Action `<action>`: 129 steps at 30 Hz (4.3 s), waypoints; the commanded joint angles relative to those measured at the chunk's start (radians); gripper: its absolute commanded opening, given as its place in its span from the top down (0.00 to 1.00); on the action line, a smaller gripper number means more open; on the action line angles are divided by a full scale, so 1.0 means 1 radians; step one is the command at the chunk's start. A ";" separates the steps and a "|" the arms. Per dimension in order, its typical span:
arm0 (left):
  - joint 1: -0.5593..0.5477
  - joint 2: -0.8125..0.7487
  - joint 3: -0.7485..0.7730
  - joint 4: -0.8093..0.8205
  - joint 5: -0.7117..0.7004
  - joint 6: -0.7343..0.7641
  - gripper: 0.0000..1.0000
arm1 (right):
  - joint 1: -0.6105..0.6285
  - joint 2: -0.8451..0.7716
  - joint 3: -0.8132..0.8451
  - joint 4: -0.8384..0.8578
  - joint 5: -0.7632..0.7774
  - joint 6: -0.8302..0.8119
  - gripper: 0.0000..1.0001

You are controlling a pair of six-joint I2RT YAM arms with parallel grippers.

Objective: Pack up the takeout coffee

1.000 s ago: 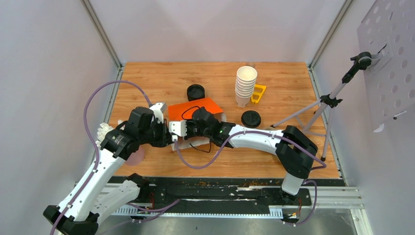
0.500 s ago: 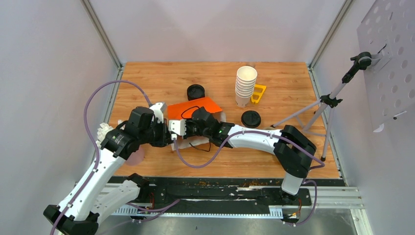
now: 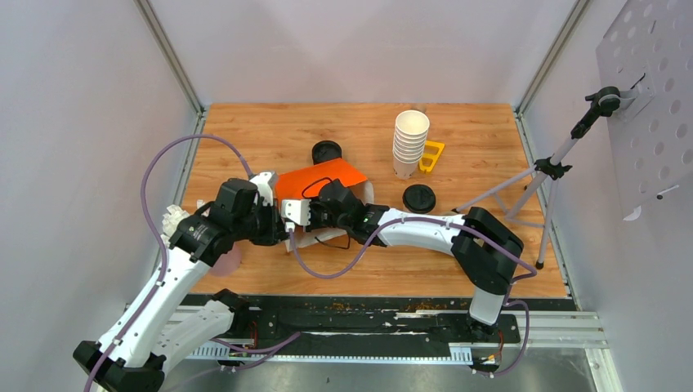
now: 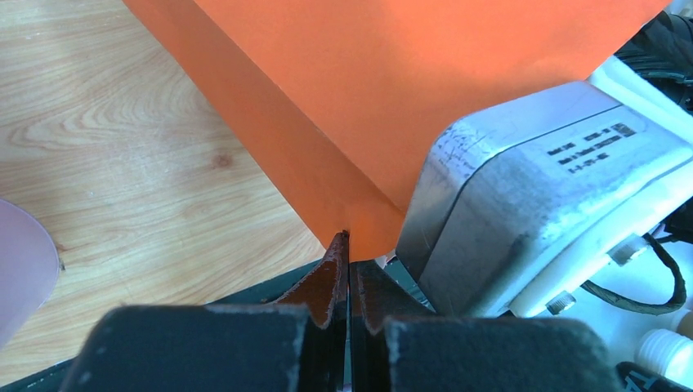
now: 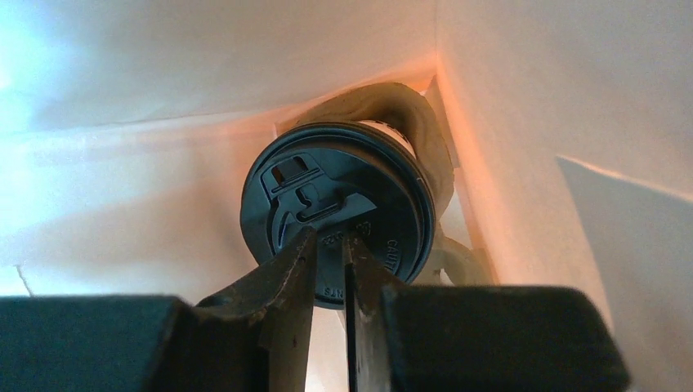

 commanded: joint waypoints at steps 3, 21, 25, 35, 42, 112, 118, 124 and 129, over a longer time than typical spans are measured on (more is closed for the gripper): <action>-0.007 -0.002 -0.004 0.025 0.046 -0.015 1.00 | 0.002 0.024 0.039 0.035 0.009 0.045 0.81; -0.005 0.011 0.036 0.019 0.011 -0.022 1.00 | -0.013 -0.131 0.089 -0.193 -0.043 0.129 0.73; -0.006 0.014 0.041 0.020 0.010 -0.021 1.00 | -0.018 -0.175 0.090 -0.235 -0.050 0.158 0.72; -0.005 0.020 0.059 0.022 0.015 -0.015 1.00 | -0.022 -0.318 0.090 -0.362 -0.053 0.291 0.61; -0.006 0.018 0.071 0.034 0.026 -0.018 1.00 | -0.025 -0.392 0.073 -0.447 -0.071 0.370 0.58; -0.005 0.061 0.142 0.030 0.065 -0.068 0.91 | -0.022 -0.204 0.189 -0.473 -0.039 0.487 0.76; -0.005 0.113 0.197 0.017 0.017 -0.054 0.84 | -0.030 -0.124 0.209 -0.442 -0.009 0.440 0.78; -0.001 0.131 0.199 0.009 0.010 -0.035 0.86 | -0.036 -0.081 0.259 -0.442 -0.005 0.427 0.80; 0.004 0.137 0.208 -0.008 -0.011 -0.010 0.95 | -0.036 -0.125 0.220 -0.438 -0.025 0.420 0.77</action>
